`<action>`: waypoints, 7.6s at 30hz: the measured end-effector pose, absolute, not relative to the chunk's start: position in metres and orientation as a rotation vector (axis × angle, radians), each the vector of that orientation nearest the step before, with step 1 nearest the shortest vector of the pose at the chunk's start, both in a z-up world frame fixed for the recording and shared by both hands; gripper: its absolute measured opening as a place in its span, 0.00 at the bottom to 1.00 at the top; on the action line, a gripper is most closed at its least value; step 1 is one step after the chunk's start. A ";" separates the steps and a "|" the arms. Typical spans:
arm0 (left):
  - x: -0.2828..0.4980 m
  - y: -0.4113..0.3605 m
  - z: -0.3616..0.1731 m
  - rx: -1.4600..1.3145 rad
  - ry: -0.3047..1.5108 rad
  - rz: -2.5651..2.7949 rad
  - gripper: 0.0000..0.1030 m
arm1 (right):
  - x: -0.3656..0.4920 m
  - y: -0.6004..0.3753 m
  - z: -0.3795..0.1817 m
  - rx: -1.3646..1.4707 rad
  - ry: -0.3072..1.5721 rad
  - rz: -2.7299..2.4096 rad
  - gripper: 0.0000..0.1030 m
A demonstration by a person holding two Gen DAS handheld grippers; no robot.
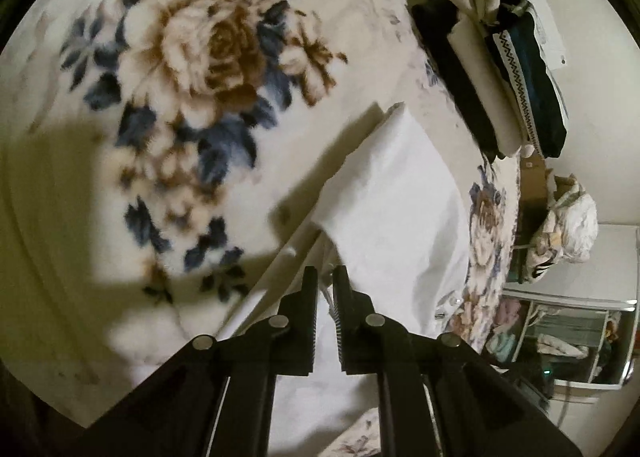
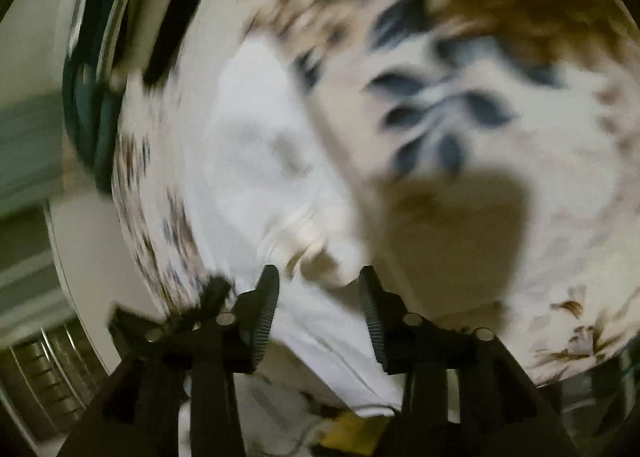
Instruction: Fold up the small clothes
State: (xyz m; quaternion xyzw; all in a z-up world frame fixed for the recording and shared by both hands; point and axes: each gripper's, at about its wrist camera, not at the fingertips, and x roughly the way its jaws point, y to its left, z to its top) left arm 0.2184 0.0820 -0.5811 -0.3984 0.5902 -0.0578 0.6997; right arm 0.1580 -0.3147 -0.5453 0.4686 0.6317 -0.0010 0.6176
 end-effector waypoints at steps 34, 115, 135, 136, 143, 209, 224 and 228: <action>0.138 0.085 -0.571 -0.612 1.485 -0.274 0.53 | 0.095 -0.316 -0.559 0.892 1.659 0.089 0.44; 0.366 0.045 -0.554 -0.482 1.258 -0.279 0.03 | 0.321 -0.287 -0.508 0.766 1.324 0.144 0.04; 0.372 0.064 -0.555 -0.607 1.258 -0.277 0.04 | 0.291 -0.298 -0.512 0.763 1.399 0.052 0.02; 0.375 0.065 -0.560 -0.620 1.274 -0.277 0.04 | 0.291 -0.303 -0.514 0.761 1.402 0.032 0.02; 0.360 0.075 -0.559 -0.635 1.332 -0.313 0.22 | 0.294 -0.323 -0.521 0.828 1.456 0.044 0.32; 0.343 0.095 -0.572 -0.655 1.308 -0.228 0.60 | 0.285 -0.324 -0.556 0.826 1.382 -0.051 0.27; 0.283 0.080 -0.569 -0.572 1.374 -0.229 0.61 | 0.233 -0.290 -0.547 0.536 1.544 -0.022 0.45; 0.253 0.107 -0.559 -0.613 1.352 -0.184 0.61 | 0.197 -0.316 -0.531 0.716 1.496 0.020 0.45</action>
